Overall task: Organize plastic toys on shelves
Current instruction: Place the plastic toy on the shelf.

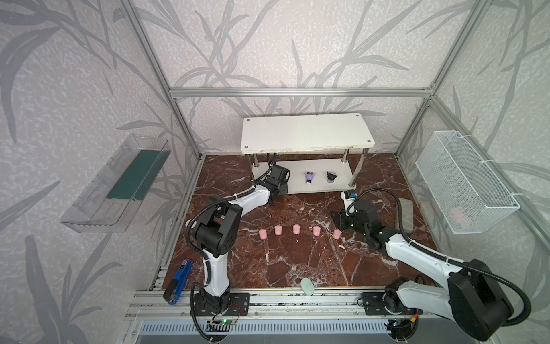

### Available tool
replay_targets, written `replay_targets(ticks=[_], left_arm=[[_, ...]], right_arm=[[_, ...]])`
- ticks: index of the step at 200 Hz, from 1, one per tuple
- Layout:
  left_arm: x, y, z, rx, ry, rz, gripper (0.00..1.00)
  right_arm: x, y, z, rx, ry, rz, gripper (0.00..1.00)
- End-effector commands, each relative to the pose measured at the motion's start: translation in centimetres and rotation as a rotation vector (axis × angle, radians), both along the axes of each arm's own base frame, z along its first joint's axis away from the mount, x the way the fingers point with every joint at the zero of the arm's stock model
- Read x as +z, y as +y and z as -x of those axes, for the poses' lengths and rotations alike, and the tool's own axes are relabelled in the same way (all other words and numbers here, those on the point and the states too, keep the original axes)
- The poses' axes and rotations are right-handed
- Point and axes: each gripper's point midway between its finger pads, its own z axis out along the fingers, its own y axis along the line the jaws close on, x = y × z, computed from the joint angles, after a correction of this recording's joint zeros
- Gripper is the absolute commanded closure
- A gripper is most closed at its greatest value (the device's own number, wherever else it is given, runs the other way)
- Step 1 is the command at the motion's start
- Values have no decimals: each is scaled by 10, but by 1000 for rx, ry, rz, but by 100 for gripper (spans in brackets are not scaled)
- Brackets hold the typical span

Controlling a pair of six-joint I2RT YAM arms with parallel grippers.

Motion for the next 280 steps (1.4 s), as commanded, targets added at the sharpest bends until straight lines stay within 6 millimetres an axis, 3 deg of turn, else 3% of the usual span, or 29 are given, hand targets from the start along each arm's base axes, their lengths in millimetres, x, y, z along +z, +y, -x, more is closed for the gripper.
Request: replay_targets(ticks=[1, 53, 150, 226, 280], left_arm=[[-3, 0, 14, -2, 28, -8, 31], [-6, -5, 25, -19, 47, -23, 29], [8, -8, 49, -32, 32, -33, 26], [20, -16, 90, -68, 18, -27, 24], [30, -13, 135, -81, 10, -31, 21]], right_arm=[[5, 1, -3, -3, -16, -18, 45], [6, 0, -2, -5, -20, -21, 45], [8, 0, -1, -5, -25, -25, 45], [7, 1, -2, -5, -22, -27, 45], [5, -3, 0, -16, -15, -8, 45]])
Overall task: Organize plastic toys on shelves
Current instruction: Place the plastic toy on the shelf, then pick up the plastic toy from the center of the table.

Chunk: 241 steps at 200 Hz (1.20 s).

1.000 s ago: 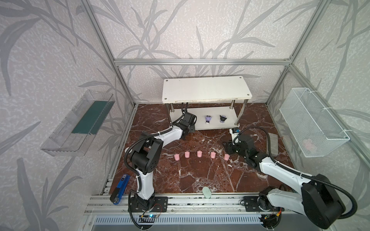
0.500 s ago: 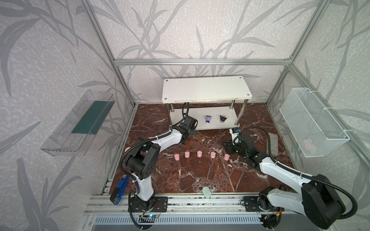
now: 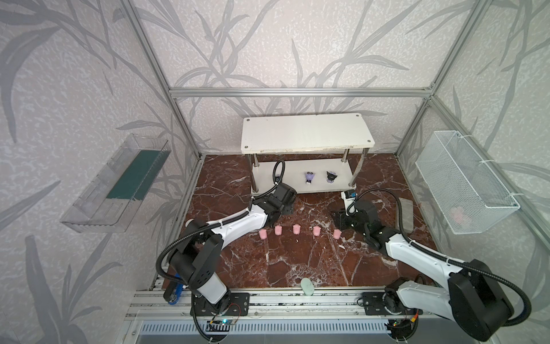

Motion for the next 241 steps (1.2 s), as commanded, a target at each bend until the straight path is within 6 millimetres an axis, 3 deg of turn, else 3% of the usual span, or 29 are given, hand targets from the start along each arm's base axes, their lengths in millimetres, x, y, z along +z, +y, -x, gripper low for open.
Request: replay_targets(ticks=[1, 60, 105, 165, 241], left_arm=[[9, 12, 23, 34, -11, -17, 21], [47, 60, 68, 110, -123, 9, 21], [66, 87, 79, 163, -251, 33, 20], [68, 94, 74, 157, -308, -16, 18], [54, 97, 71, 153, -292, 50, 18]], right_arm=[[3, -3, 0, -13, -10, -3, 45], [12, -15, 19, -73, 4, 71, 44], [-2, -20, 42, -151, 108, 98, 36], [-30, -14, 53, -240, 202, 108, 23], [-68, -6, 56, -320, 321, 123, 29]])
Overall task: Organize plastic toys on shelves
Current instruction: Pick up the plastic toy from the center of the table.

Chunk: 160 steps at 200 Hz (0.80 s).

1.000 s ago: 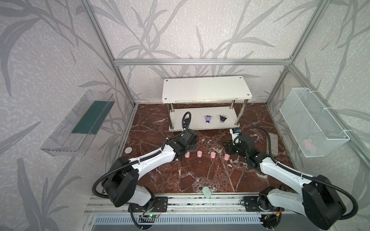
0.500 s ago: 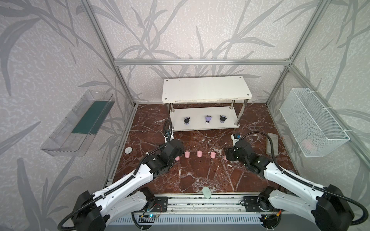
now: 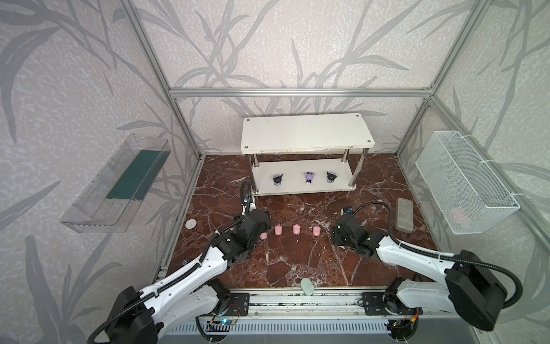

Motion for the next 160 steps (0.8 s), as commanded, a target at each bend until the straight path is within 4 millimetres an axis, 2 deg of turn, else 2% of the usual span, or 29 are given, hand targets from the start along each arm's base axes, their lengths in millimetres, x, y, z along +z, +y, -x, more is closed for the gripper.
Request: replay_targets(ticks=[1, 98, 160], left_arm=[[2, -1, -3, -5, -17, 27, 17], [-15, -10, -9, -33, 24, 73, 17], [-22, -15, -11, -44, 42, 96, 17]], right_arm=[[3, 5, -8, -56, -8, -17, 29], [-10, 12, -16, -76, 17, 39, 41], [-14, 7, -15, -84, 26, 69, 54]])
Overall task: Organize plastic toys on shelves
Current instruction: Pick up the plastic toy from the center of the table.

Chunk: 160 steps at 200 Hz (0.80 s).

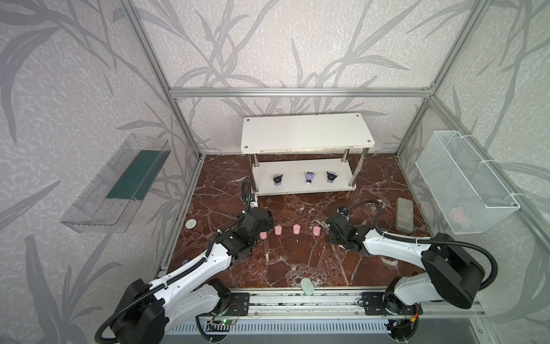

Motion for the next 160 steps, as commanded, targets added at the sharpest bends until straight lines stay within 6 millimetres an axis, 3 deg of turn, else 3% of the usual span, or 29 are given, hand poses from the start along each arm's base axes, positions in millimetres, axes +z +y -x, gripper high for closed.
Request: replay_targets(ticks=[1, 75, 98, 131, 160], left_arm=[[-4, -1, -1, 5, 4, 22, 17], [-7, -1, -3, 1, 16, 30, 17], [-8, 0, -3, 4, 18, 36, 17], [-8, 1, -4, 7, 17, 39, 17], [-8, 1, -4, 5, 21, 41, 17]], right_arm=[[4, -1, -3, -12, -11, 23, 54], [-2, 1, -4, -2, 7, 41, 55], [-3, -2, -1, -4, 16, 66, 71], [7, -6, 1, -4, -5, 80, 73], [30, -11, 2, 14, -37, 88, 74]])
